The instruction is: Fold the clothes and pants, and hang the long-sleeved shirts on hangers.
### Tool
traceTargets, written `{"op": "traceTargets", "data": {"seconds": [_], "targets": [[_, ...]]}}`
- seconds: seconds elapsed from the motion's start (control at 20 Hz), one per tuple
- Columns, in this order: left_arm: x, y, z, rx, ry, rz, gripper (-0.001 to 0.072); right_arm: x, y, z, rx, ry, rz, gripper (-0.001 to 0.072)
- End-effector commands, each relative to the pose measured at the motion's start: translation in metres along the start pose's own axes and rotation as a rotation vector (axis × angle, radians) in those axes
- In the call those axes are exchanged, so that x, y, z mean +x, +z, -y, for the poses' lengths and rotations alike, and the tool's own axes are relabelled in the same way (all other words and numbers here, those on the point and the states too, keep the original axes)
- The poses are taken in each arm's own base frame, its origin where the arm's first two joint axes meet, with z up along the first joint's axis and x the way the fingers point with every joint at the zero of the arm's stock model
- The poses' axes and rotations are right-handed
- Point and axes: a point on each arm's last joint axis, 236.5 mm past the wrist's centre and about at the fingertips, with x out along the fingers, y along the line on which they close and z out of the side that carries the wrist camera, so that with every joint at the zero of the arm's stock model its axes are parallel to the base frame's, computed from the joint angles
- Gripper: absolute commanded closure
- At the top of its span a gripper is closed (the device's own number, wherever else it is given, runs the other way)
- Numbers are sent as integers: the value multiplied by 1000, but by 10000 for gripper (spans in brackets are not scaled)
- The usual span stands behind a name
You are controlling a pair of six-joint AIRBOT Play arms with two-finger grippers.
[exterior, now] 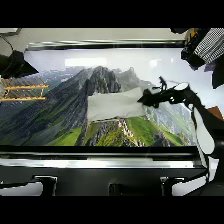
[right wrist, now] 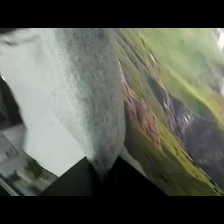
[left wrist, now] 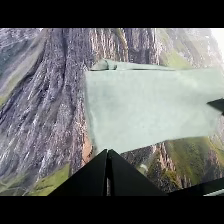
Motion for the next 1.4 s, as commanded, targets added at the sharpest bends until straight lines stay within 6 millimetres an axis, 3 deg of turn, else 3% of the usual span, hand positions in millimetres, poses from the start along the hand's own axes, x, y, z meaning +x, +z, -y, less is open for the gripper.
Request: {"op": "traceTargets", "data": {"seconds": [0.0, 0.15, 0.3, 0.5, 0.65, 0.95, 1.15, 1.35], "targets": [[0, 0, 0, -1, 0, -1, 689, -61, 55, -26, 49, 26, 174, 679], [0, 0, -1, -1, 1, 0, 689, -121, 97, -26, 71, 31, 318, 679], [0, 0, -1, -1, 1, -1, 689, -184, 131, -14, 99, 24, 465, 679], [4, 0, -3, -7, 1, -9, 689, -264, 156, 26, 178, -55, 633, 680], [6, 0, -5, -10, 1, -13, 689, -315, 163, 48, 228, -71, 740, 680], [7, 0, -5, -11, 1, -14, 689, -381, 144, 87, 384, -229, 875, 681], [7, 0, -5, -10, 1, -15, 689, -397, 118, 94, 514, -311, 887, 681], [7, 0, -5, -10, 1, -15, 689, -418, 74, 114, 607, -515, 865, 681]]}}
